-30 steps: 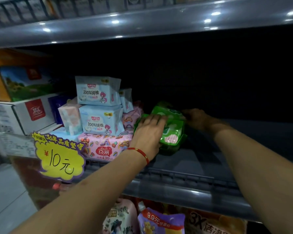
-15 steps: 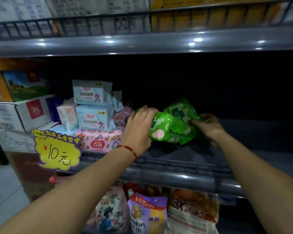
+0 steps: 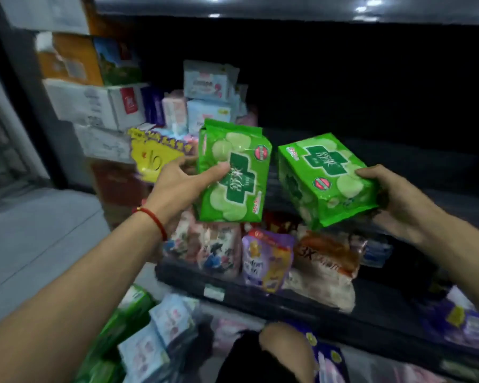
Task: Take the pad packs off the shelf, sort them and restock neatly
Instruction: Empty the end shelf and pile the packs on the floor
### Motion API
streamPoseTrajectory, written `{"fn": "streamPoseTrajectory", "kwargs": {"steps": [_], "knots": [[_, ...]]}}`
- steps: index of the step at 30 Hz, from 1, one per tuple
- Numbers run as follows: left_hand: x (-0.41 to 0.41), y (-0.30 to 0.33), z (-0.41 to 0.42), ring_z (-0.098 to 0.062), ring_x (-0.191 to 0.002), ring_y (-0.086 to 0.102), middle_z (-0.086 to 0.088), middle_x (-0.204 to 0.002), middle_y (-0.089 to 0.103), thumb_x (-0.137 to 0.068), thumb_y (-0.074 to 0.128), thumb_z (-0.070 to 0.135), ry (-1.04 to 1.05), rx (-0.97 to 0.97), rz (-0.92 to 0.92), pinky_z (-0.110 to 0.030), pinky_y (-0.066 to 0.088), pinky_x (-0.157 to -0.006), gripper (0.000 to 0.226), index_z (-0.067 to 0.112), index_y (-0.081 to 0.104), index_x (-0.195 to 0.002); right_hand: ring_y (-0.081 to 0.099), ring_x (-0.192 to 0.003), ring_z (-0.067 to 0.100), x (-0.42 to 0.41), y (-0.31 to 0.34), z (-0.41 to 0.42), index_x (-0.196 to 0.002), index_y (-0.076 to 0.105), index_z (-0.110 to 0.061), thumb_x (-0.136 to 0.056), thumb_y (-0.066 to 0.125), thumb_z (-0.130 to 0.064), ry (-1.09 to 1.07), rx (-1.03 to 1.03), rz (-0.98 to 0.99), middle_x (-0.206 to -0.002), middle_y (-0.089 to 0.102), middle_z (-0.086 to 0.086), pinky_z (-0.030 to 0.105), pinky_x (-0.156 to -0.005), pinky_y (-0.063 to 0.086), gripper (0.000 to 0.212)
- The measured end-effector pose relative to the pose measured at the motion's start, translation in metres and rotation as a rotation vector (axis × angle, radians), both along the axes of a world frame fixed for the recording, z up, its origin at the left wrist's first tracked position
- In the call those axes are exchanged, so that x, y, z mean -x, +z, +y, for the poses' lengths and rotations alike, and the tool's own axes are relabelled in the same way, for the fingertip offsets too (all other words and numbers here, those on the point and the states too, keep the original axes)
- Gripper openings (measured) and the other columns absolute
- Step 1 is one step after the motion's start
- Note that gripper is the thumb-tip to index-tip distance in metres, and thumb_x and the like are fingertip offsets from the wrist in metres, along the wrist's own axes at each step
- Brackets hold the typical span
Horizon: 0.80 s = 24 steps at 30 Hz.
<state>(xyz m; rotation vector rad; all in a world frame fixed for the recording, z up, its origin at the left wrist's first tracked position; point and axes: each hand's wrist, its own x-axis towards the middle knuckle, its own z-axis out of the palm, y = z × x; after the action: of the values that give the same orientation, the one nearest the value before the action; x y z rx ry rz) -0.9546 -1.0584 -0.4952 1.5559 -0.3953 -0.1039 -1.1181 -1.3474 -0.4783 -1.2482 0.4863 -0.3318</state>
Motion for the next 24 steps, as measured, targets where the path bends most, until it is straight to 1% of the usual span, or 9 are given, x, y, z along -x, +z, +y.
{"fn": "streamPoseTrajectory", "kwargs": {"steps": [2, 5, 7, 11, 15, 17, 19, 22, 24], "knots": [[0.006, -0.022, 0.043, -0.018, -0.086, 0.076, -0.005, -0.099, 0.079, -0.079, 0.083, 0.034, 0.028, -0.036, 0.145, -0.038, 0.063, -0.075, 0.038, 0.009, 0.074, -0.106, 0.074, -0.087, 0.022, -0.007, -0.022, 0.039, -0.110, 0.071, -0.009, -0.095, 0.058, -0.027, 0.082, -0.036, 0.079, -0.101, 0.077, 0.010, 0.042, -0.092, 0.058, 0.027], [0.018, -0.057, 0.107, -0.014, -0.075, 0.073, -0.004, -0.096, 0.079, -0.077, 0.080, 0.044, 0.105, -0.107, 0.312, -0.029, 0.060, -0.064, 0.040, 0.011, 0.074, -0.099, 0.071, -0.082, 0.020, -0.026, -0.063, 0.096, -0.108, 0.071, -0.010, -0.095, 0.057, -0.024, 0.180, -0.077, 0.146, -0.099, 0.076, 0.009, 0.035, -0.087, 0.058, 0.023], [0.027, -0.079, 0.146, -0.014, -0.078, 0.073, -0.002, -0.094, 0.079, -0.079, 0.078, 0.047, 0.174, -0.131, 0.384, -0.029, 0.059, -0.067, 0.043, 0.011, 0.075, -0.100, 0.070, -0.077, 0.019, -0.043, -0.090, 0.131, -0.111, 0.070, -0.011, -0.095, 0.058, -0.023, 0.226, -0.105, 0.179, -0.097, 0.075, 0.009, 0.032, -0.076, 0.060, 0.023], [0.047, -0.120, 0.217, -0.020, -0.078, 0.074, -0.007, -0.093, 0.079, -0.081, 0.077, 0.049, 0.350, -0.125, 0.513, -0.042, 0.058, -0.082, 0.046, 0.007, 0.075, -0.099, 0.073, -0.071, 0.020, -0.071, -0.138, 0.196, -0.109, 0.072, -0.013, -0.094, 0.062, -0.025, 0.321, -0.128, 0.276, -0.091, 0.077, 0.008, 0.035, -0.066, 0.062, 0.021], [0.081, -0.168, 0.271, -0.017, -0.071, 0.075, -0.007, -0.088, 0.079, -0.081, 0.076, 0.046, 0.489, -0.045, 0.645, -0.037, 0.058, -0.075, 0.043, 0.007, 0.073, -0.097, 0.072, -0.079, 0.026, -0.082, -0.180, 0.255, -0.108, 0.075, -0.011, -0.091, 0.067, -0.020, 0.430, -0.142, 0.357, -0.099, 0.076, 0.013, 0.044, -0.085, 0.058, 0.021], [0.101, -0.196, 0.294, -0.021, -0.078, 0.074, -0.009, -0.092, 0.079, -0.080, 0.076, 0.046, 0.555, -0.010, 0.725, -0.039, 0.059, -0.076, 0.044, 0.007, 0.073, -0.101, 0.072, -0.080, 0.027, -0.081, -0.197, 0.279, -0.110, 0.076, -0.008, -0.090, 0.069, -0.021, 0.494, -0.103, 0.410, -0.097, 0.076, 0.016, 0.044, -0.086, 0.058, 0.025], [0.122, -0.227, 0.318, -0.028, -0.087, 0.072, -0.011, -0.097, 0.078, -0.079, 0.076, 0.047, 0.628, 0.024, 0.812, -0.046, 0.058, -0.082, 0.046, 0.008, 0.074, -0.104, 0.073, -0.079, 0.026, -0.077, -0.213, 0.305, -0.110, 0.075, -0.006, -0.086, 0.073, -0.024, 0.579, -0.061, 0.459, -0.097, 0.077, 0.016, 0.038, -0.076, 0.057, 0.030], [0.149, -0.268, 0.351, -0.034, -0.096, 0.069, -0.013, -0.104, 0.075, -0.076, 0.078, 0.050, 0.746, 0.052, 0.908, -0.052, 0.053, -0.092, 0.054, 0.009, 0.073, -0.111, 0.074, -0.090, 0.026, -0.069, -0.239, 0.341, -0.119, 0.067, -0.014, -0.061, 0.087, -0.034, 0.685, 0.095, 0.497, -0.105, 0.076, 0.013, 0.039, -0.076, 0.061, 0.065], [0.164, -0.294, 0.368, -0.033, -0.095, 0.069, -0.012, -0.104, 0.074, -0.078, 0.078, 0.049, 0.817, 0.063, 0.968, -0.046, 0.056, -0.084, 0.052, 0.010, 0.071, -0.113, 0.074, -0.087, 0.021, -0.067, -0.247, 0.354, -0.119, 0.064, -0.022, -0.069, 0.089, -0.026, 0.748, 0.242, 0.512, -0.098, 0.076, 0.006, 0.036, -0.079, 0.061, 0.056]]}}
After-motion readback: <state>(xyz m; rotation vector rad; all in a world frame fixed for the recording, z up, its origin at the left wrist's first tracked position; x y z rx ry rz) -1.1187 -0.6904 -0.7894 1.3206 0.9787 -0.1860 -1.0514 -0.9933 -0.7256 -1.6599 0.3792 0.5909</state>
